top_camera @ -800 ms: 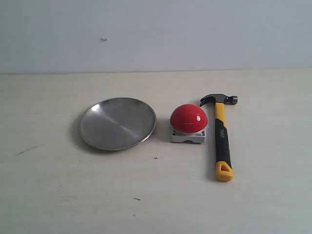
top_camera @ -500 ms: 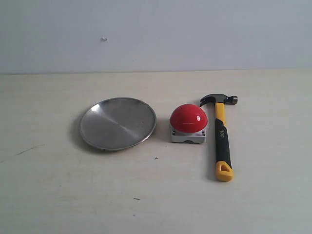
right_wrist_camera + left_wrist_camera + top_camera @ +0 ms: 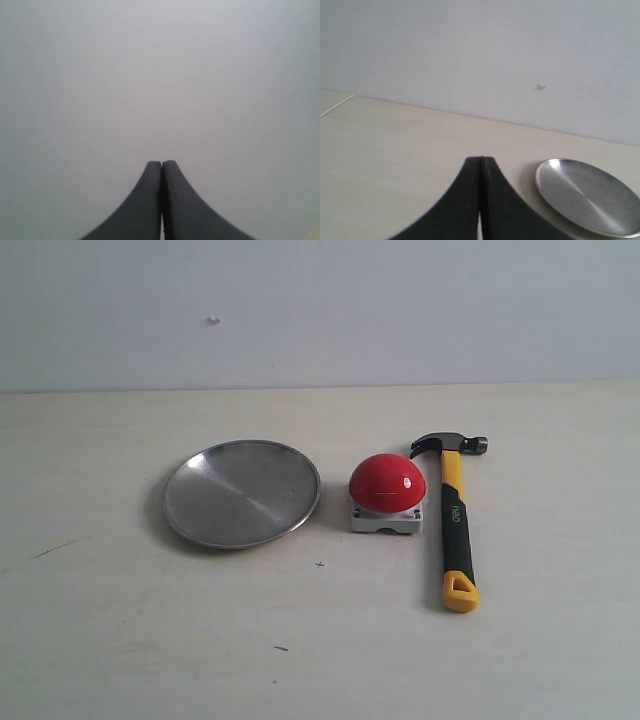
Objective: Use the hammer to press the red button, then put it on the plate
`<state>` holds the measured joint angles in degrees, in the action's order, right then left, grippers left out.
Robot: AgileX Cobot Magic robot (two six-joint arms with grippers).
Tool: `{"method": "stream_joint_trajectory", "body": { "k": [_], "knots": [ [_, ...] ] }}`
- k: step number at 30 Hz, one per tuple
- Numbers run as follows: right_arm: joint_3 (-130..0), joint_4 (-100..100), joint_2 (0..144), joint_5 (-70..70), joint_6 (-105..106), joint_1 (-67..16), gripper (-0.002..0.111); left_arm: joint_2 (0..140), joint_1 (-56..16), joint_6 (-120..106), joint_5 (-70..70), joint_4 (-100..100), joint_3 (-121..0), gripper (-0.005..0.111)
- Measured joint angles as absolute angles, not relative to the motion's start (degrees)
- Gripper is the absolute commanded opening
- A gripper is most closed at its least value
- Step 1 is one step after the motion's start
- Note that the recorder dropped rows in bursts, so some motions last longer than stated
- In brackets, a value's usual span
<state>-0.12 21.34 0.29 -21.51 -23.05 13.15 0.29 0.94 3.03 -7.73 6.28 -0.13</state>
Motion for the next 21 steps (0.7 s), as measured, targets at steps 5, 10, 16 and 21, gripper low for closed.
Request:
{"method": "stream_joint_trajectory", "body": {
  "k": [5,10,16,21],
  "knots": [
    [-0.12,22.47,0.29,-23.38,-25.17,13.15,0.000,0.29,0.94,3.03,-7.73,6.28,-0.13,0.000],
    [-0.12,22.61,0.29,-23.85,-25.66,13.15,0.000,0.29,0.94,3.03,-7.73,6.28,-0.13,0.000],
    [-0.90,22.37,0.44,-23.63,-25.56,13.15,0.000,0.29,0.94,3.03,-7.73,6.28,-0.13,0.000],
    [-10.62,16.52,8.71,-15.99,-19.86,13.15,0.000,0.29,0.94,3.03,-7.73,6.28,-0.13,0.000]
  ]
}}
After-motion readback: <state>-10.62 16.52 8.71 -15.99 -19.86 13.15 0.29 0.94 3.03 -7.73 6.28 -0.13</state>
